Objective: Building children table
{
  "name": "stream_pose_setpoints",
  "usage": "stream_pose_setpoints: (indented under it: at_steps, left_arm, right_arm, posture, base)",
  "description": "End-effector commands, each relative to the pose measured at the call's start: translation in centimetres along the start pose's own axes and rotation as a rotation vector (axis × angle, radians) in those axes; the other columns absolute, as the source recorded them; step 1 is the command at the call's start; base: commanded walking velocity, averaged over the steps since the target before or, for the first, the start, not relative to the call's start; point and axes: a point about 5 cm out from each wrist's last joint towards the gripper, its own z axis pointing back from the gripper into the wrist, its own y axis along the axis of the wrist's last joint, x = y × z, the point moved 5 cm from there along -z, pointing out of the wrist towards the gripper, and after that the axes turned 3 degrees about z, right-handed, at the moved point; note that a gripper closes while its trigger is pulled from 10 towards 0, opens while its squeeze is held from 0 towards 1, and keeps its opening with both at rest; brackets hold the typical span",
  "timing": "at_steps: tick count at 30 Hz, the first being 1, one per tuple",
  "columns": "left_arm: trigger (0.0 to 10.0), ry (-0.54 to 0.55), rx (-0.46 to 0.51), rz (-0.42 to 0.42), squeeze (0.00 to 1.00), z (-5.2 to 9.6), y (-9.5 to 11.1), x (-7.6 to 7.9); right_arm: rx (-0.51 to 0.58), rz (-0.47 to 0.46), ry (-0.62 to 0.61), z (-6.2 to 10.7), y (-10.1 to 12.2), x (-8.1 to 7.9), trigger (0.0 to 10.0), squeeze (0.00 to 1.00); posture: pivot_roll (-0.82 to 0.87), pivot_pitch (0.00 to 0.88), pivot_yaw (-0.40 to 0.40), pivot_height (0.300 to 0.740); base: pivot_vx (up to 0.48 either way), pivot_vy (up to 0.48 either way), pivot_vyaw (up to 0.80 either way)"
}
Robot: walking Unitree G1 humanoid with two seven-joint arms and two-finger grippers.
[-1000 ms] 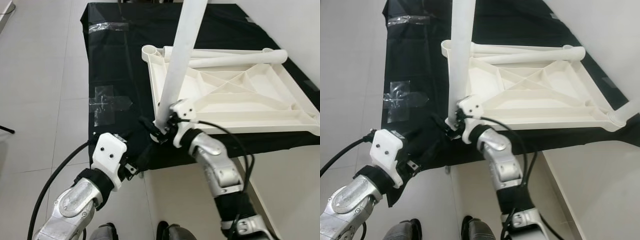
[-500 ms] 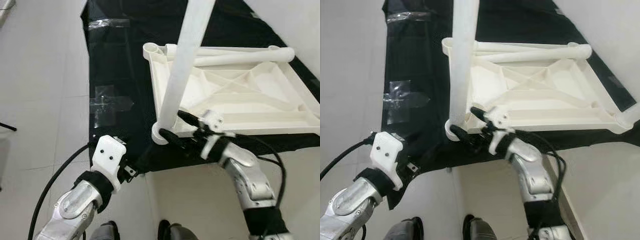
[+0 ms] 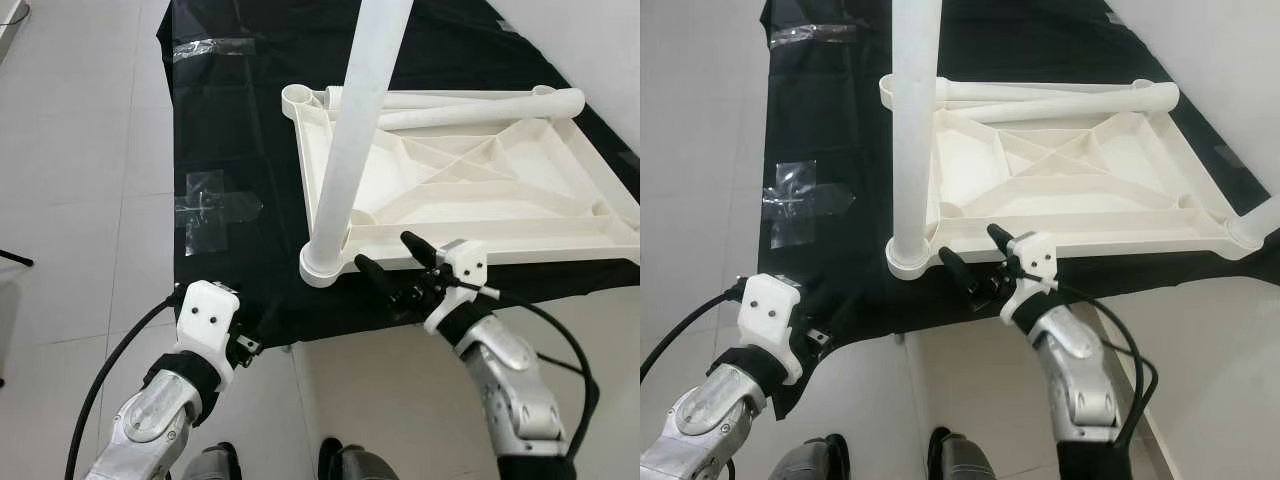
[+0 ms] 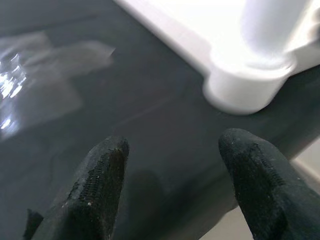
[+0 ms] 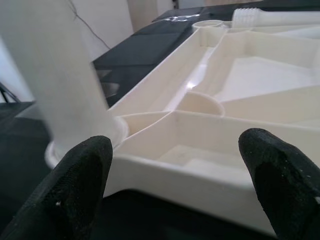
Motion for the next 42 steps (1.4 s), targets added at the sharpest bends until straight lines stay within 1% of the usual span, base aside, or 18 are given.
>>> stream_pose_setpoints:
  at_steps: [1,3,4,6,9,14,15,20,26,28,31,34,35,36,39,40,41,42]
  left_arm:
    - [10.0,0.039,-0.034,-0.023,0.0,0.3,-1.1,-0.4]
    - [10.0,0.063,-0.062,-0.031,0.0,0.4,-1.9,-0.7]
    - [10.0,0.063,-0.062,-0.031,0.0,0.4,-1.9,-0.7]
    - [10.0,0.077,-0.084,-0.054,0.0,0.6,-2.5,-1.0]
    - [10.0,0.079,-0.083,-0.057,0.0,0.5,-2.5,-1.1]
    - [10.0,0.085,-0.076,-0.064,0.0,0.4,-2.5,-1.2]
    - [10.0,0.088,-0.065,-0.068,0.0,0.2,-2.3,-1.2]
    - [10.0,0.088,-0.043,-0.078,0.0,-0.2,-1.8,-1.2]
    - [10.0,0.084,-0.028,-0.086,0.0,-0.4,-1.4,-1.1]
    - [10.0,0.08,-0.022,-0.087,0.0,-0.5,-1.3,-1.1]
    - [10.0,0.075,-0.018,-0.086,0.0,-0.5,-1.3,-1.0]
    - [10.0,0.069,-0.015,-0.086,0.0,-0.6,-1.3,-0.9]
    - [10.0,0.064,-0.015,-0.085,0.0,-0.8,-1.4,-0.8]
    - [10.0,0.066,-0.013,-0.083,0.0,-0.9,-1.5,-0.8]
    - [10.0,0.067,-0.011,-0.082,0.0,-0.9,-1.5,-0.8]
    - [10.0,0.07,-0.011,-0.082,0.0,-1.2,-1.7,-0.8]
    - [10.0,0.062,-0.01,-0.052,0.0,-1.3,-1.9,-0.7]
    - [10.0,0.062,-0.01,-0.052,0.0,-1.3,-1.9,-0.7]
  right_arm:
    - [-0.031,-0.041,0.017,0.6,-1.0,-0.6,10.0,0.0]
    - [-0.038,-0.045,0.042,1.2,-1.1,-1.3,10.0,0.0]
    - [-0.038,-0.045,0.042,1.2,-1.1,-1.3,10.0,0.0]
    - [-0.049,-0.048,0.066,2.8,-0.9,-1.1,10.0,0.0]
    - [-0.054,-0.045,0.067,3.4,-0.7,-0.8,10.0,0.0]
    - [-0.057,-0.048,0.079,3.8,-0.6,-0.9,10.0,0.0]
    - [-0.057,-0.058,0.108,3.9,-0.5,-1.3,10.0,0.0]
    - [-0.06,-0.066,0.145,3.8,-0.5,-1.7,10.0,0.0]
    - [-0.065,-0.059,0.142,3.9,-0.4,-1.4,10.0,0.0]
    - [-0.082,-0.036,0.094,4.2,-0.6,-0.4,10.0,0.0]
    - [-0.089,-0.035,0.09,4.5,-0.7,-0.2,10.0,0.0]
    - [-0.095,-0.036,0.115,4.6,-0.7,-0.7,10.0,0.0]
    - [-0.089,-0.044,0.162,4.0,-0.6,-1.9,10.0,0.0]
    - [-0.09,-0.035,0.161,3.4,-0.8,-2.1,10.0,0.0]
    - [-0.091,-0.026,0.155,3.0,-0.9,-2.2,10.0,0.0]
    - [-0.099,0.002,0.083,1.3,-1.4,-1.7,10.0,0.0]
    - [-0.096,0.017,0.042,0.3,-1.6,-1.4,10.0,0.0]
    - [-0.096,0.017,0.042,0.3,-1.6,-1.4,10.0,0.0]
  posture:
    - [0.06,0.246,-0.071,0.74]
    - [0.06,0.246,-0.07,0.74]
    - [0.06,0.246,-0.07,0.74]
    - [0.04,0.248,-0.067,0.74]
    - [0.04,0.248,-0.067,0.74]
    - [0.03,0.246,-0.069,0.74]
    - [0.03,0.241,-0.071,0.74]
    - [0.04,0.23,-0.075,0.74]
    - [0.03,0.226,-0.078,0.74]
    - [0.03,0.222,-0.083,0.74]
    - [0.03,0.219,-0.08,0.74]
    - [0.03,0.218,-0.078,0.74]
    - [0.03,0.212,-0.073,0.74]
    - [0.03,0.212,-0.072,0.74]
    - [0.03,0.212,-0.072,0.74]
    - [0.05,0.215,-0.071,0.74]
    - [0.05,0.215,-0.072,0.74]
    - [0.05,0.215,-0.072,0.74]
  base:
    - [0.0,0.0,0.0]
    - [0.0,0.259,0.0]
    - [0.0,0.259,0.0]
    - [0.0,0.48,0.0]
    - [0.0,0.48,0.0]
    - [0.0,0.48,0.0]
    - [0.0,0.48,0.0]
    - [0.0,0.48,0.0]
    - [0.0,0.48,0.0]
    - [0.0,0.48,0.0]
    - [0.0,0.48,0.0]
    - [0.0,0.48,0.0]
    - [0.0,0.48,0.0]
    - [0.0,0.48,0.0]
    - [0.0,0.48,0.0]
    - [0.0,0.0,0.0]
    - [0.0,0.0,0.0]
    - [0.0,0.0,0.0]
